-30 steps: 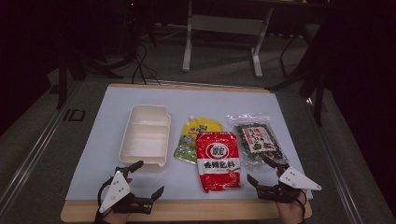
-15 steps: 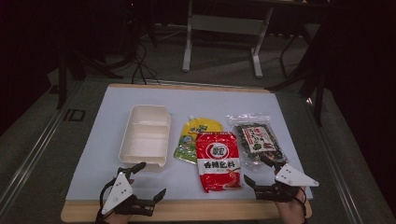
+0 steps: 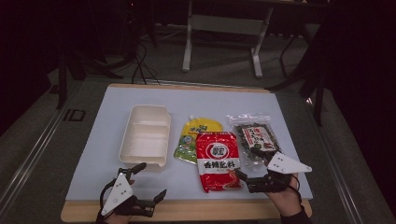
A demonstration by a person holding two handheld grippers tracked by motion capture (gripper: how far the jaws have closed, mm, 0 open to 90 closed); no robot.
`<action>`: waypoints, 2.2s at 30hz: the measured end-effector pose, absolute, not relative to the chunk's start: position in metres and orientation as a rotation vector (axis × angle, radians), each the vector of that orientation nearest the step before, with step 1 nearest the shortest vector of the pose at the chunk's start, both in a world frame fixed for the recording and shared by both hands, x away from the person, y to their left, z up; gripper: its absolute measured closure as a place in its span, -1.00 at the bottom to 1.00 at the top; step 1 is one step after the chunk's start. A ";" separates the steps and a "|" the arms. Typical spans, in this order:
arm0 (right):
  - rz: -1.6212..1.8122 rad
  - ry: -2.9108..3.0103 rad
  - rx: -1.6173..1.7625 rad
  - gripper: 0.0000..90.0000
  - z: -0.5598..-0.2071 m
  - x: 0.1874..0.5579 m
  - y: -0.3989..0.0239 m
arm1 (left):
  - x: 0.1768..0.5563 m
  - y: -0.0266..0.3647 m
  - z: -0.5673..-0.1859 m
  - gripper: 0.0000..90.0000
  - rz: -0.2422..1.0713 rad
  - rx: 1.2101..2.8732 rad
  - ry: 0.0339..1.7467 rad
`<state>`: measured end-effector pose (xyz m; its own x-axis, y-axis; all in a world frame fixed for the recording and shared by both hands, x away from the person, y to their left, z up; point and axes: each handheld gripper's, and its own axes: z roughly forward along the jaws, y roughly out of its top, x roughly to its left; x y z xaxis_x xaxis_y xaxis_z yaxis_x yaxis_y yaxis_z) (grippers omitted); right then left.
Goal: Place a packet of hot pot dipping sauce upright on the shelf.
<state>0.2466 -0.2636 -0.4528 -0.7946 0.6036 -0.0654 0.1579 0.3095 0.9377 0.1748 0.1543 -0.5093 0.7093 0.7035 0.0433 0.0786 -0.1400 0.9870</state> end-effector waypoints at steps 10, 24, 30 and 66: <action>1.454 2.177 0.677 -0.70 -0.444 0.275 -0.250 | 0.174 0.153 -0.509 -0.98 0.602 1.647 0.634; 1.339 2.265 0.798 -0.50 -0.453 0.337 -0.241 | 0.175 0.154 -0.510 -0.98 0.599 1.652 0.636; 1.304 2.303 0.840 -0.46 -0.457 0.355 -0.242 | 0.175 0.153 -0.510 -0.98 0.600 1.655 0.636; 0.974 2.622 1.042 0.13 -0.519 0.435 -0.236 | 0.175 0.151 -0.512 -0.98 0.627 1.691 0.639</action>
<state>0.4348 -0.2357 -0.5191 -0.7456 0.6604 0.0894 0.5586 0.5461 0.6243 0.1750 0.1513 -0.5125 0.7077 0.7028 0.0725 0.0853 -0.1868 0.9787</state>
